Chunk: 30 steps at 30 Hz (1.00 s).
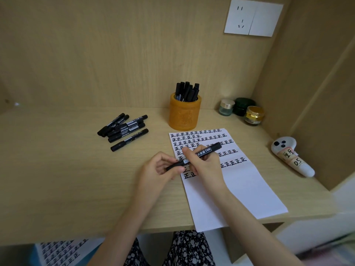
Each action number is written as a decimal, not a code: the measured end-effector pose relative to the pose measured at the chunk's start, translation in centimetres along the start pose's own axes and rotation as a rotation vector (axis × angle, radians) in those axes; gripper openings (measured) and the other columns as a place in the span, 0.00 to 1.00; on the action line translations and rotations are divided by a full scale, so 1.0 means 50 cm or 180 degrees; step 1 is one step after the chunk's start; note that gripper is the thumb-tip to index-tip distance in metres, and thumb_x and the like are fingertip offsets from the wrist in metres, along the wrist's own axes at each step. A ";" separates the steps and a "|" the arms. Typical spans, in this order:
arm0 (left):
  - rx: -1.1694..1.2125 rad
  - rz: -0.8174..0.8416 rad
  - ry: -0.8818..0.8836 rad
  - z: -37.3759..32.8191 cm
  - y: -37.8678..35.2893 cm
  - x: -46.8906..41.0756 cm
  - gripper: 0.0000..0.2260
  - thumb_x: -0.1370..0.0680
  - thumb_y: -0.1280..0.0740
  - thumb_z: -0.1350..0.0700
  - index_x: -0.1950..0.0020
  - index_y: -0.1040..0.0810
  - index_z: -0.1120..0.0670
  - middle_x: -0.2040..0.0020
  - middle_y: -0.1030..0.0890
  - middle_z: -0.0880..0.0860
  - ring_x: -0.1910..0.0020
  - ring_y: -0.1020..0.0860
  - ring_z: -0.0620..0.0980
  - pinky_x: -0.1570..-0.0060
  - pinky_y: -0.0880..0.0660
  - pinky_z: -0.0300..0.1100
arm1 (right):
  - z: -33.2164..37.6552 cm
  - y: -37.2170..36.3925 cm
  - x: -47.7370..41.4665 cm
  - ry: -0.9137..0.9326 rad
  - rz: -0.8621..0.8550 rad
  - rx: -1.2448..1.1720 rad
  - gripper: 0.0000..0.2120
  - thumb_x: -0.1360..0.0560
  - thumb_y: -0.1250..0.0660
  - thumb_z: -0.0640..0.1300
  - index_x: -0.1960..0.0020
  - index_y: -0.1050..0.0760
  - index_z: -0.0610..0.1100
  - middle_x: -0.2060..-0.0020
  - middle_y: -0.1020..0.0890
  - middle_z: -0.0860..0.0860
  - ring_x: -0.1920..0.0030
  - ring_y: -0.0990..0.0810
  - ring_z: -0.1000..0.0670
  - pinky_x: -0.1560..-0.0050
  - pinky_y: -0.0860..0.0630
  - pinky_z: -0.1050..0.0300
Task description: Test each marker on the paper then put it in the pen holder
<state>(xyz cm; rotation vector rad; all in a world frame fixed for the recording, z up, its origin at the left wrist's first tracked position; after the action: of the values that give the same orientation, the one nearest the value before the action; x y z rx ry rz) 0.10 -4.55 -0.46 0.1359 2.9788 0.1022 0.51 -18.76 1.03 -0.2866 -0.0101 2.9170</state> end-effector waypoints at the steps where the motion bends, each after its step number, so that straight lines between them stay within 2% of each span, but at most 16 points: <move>1: 0.0000 -0.0004 -0.0023 -0.002 0.000 0.001 0.10 0.34 0.24 0.60 0.57 0.22 0.58 0.59 0.16 0.49 0.62 0.18 0.42 0.58 0.22 0.36 | -0.004 -0.002 -0.001 -0.0010 -0.0037 -0.0032 0.19 0.25 0.31 0.37 0.71 0.33 0.43 0.82 0.33 0.55 0.79 0.36 0.55 0.74 0.37 0.65; 5: 0.0159 -0.0065 -0.0085 -0.011 0.001 0.005 0.08 0.34 0.25 0.64 0.59 0.22 0.59 0.62 0.16 0.51 0.66 0.19 0.41 0.64 0.24 0.31 | -0.013 -0.008 -0.004 -0.0024 -0.0121 -0.0167 0.19 0.25 0.32 0.34 0.71 0.34 0.44 0.81 0.33 0.56 0.78 0.36 0.55 0.73 0.37 0.63; 14: 0.0293 -0.0149 -0.0139 -0.019 0.006 0.004 0.06 0.32 0.26 0.65 0.60 0.22 0.59 0.66 0.17 0.52 0.70 0.21 0.42 0.66 0.26 0.30 | -0.015 -0.021 -0.010 0.0012 -0.0030 -0.0235 0.18 0.26 0.32 0.34 0.70 0.35 0.42 0.79 0.34 0.51 0.77 0.37 0.53 0.73 0.38 0.62; 17: 0.0178 -0.0162 -0.0196 -0.023 0.011 0.005 0.06 0.31 0.27 0.63 0.57 0.21 0.57 0.65 0.16 0.47 0.66 0.20 0.40 0.63 0.26 0.29 | -0.006 -0.029 -0.010 -0.0016 0.0222 -0.0157 0.22 0.25 0.30 0.40 0.72 0.37 0.43 0.81 0.36 0.54 0.79 0.39 0.56 0.75 0.39 0.65; 19: 0.0056 -0.0226 -0.0241 -0.030 0.016 0.003 0.07 0.30 0.27 0.61 0.54 0.20 0.56 0.61 0.16 0.44 0.61 0.19 0.38 0.58 0.25 0.28 | 0.000 -0.026 -0.013 -0.0198 0.0306 -0.0021 0.22 0.26 0.30 0.48 0.72 0.38 0.46 0.81 0.36 0.56 0.79 0.38 0.57 0.75 0.39 0.67; 21: -0.0065 -0.0299 -0.0268 -0.038 0.024 0.000 0.07 0.30 0.27 0.60 0.53 0.19 0.53 0.59 0.16 0.43 0.58 0.19 0.38 0.56 0.24 0.29 | -0.001 -0.006 -0.024 -0.0358 0.0046 0.0125 0.18 0.30 0.30 0.58 0.65 0.31 0.46 0.75 0.29 0.58 0.74 0.31 0.59 0.70 0.35 0.67; 22: -0.0150 -0.0329 -0.0277 -0.041 0.027 -0.002 0.07 0.29 0.27 0.59 0.54 0.19 0.51 0.58 0.16 0.43 0.57 0.19 0.37 0.55 0.25 0.28 | -0.003 0.011 -0.030 -0.0333 -0.0166 0.0246 0.19 0.32 0.30 0.61 0.57 0.28 0.46 0.67 0.25 0.58 0.67 0.26 0.59 0.64 0.31 0.66; 24: -0.0345 -0.0372 -0.0269 -0.042 0.035 -0.008 0.06 0.29 0.27 0.57 0.54 0.19 0.50 0.57 0.17 0.43 0.56 0.20 0.35 0.56 0.26 0.26 | 0.011 0.040 -0.037 0.0054 -0.0495 0.0892 0.24 0.32 0.29 0.61 0.42 0.27 0.50 0.51 0.26 0.56 0.52 0.25 0.58 0.52 0.29 0.65; 25: -0.0434 -0.0389 -0.0247 -0.041 0.038 -0.011 0.06 0.29 0.27 0.56 0.53 0.19 0.50 0.57 0.17 0.42 0.56 0.20 0.34 0.56 0.27 0.25 | 0.027 0.043 -0.038 0.0432 -0.0465 0.1258 0.22 0.31 0.28 0.58 0.41 0.27 0.52 0.49 0.29 0.57 0.51 0.27 0.59 0.50 0.30 0.68; 27: -0.0504 -0.0444 -0.0189 -0.038 0.042 -0.018 0.06 0.29 0.27 0.54 0.53 0.19 0.50 0.58 0.17 0.43 0.57 0.20 0.35 0.56 0.26 0.26 | 0.054 0.026 -0.035 0.1176 -0.0005 0.1684 0.12 0.28 0.28 0.51 0.45 0.21 0.50 0.50 0.27 0.58 0.53 0.28 0.61 0.52 0.32 0.70; 30: -0.0341 -0.0503 -0.0139 -0.037 0.044 -0.029 0.04 0.28 0.28 0.55 0.55 0.18 0.54 0.60 0.16 0.47 0.60 0.19 0.40 0.56 0.23 0.33 | 0.056 -0.011 -0.029 0.1735 0.0885 0.1974 0.08 0.27 0.28 0.44 0.49 0.18 0.45 0.54 0.24 0.56 0.57 0.27 0.60 0.54 0.27 0.62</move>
<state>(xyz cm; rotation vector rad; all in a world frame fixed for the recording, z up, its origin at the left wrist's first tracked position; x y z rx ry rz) 1.41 -2.63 1.78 -0.1085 2.9190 0.2358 1.46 -18.48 4.05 -1.0050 1.0576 2.8000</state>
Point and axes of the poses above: each hand's wrist, its own x-axis away from the middle knuckle, its own y-axis out of the back of the hand, z = x × y, the point moved 5 cm from there along -x, towards the middle knuckle
